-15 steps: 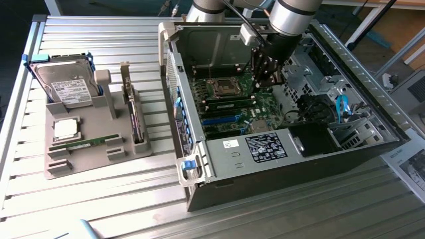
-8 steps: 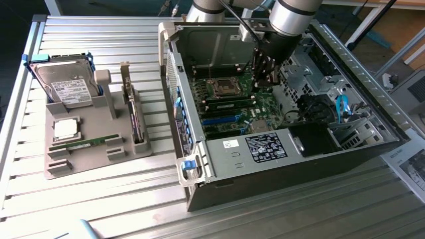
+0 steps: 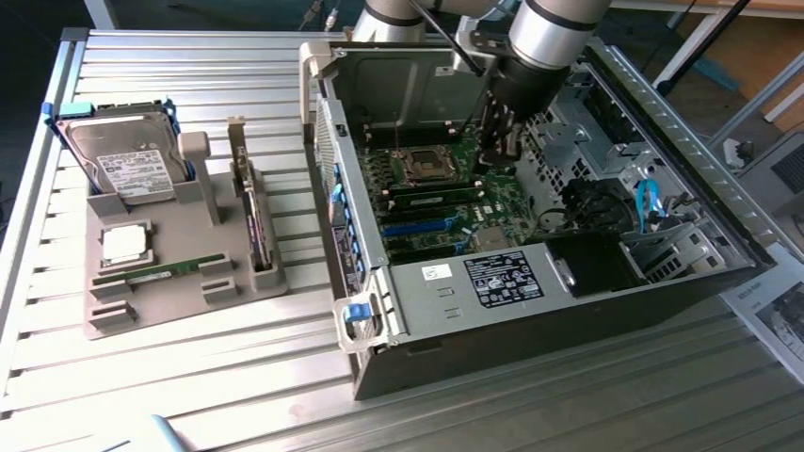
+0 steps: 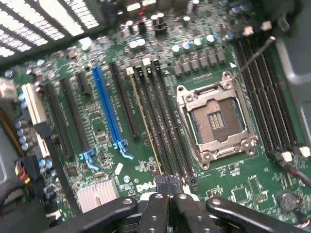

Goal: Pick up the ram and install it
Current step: 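Press down the ram until it locks into place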

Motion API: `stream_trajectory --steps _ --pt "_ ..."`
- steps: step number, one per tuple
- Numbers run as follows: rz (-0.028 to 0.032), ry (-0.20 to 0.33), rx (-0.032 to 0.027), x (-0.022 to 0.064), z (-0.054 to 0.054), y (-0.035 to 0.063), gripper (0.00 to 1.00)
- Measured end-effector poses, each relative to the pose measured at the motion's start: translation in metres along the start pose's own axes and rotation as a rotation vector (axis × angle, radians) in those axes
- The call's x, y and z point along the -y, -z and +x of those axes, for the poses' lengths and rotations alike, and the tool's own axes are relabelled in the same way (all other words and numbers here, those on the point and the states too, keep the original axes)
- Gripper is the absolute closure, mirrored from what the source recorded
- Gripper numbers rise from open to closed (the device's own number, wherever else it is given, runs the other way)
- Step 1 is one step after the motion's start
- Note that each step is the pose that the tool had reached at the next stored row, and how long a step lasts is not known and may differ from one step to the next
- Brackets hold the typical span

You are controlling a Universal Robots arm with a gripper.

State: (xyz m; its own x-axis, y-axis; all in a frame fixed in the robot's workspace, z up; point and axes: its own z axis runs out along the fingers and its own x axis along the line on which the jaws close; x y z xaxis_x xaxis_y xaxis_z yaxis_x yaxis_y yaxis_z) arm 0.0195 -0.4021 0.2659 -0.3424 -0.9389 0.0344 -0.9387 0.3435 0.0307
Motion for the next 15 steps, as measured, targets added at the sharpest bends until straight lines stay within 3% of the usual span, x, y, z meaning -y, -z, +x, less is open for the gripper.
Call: stream_trajectory --steps 1,8,9,15 --pt "-0.0014 -0.042 0.0012 0.0 0.0 -0.0002 0.9" --pt "-0.0061 -0.181 0.0052 0.0 0.0 -0.0009 0.9" --pt "-0.0077 -0.228 0.0066 0.0 0.0 -0.0011 0.9" --pt "-0.0133 -0.393 0.0115 0.0001 -0.0001 -0.0017 0.9"
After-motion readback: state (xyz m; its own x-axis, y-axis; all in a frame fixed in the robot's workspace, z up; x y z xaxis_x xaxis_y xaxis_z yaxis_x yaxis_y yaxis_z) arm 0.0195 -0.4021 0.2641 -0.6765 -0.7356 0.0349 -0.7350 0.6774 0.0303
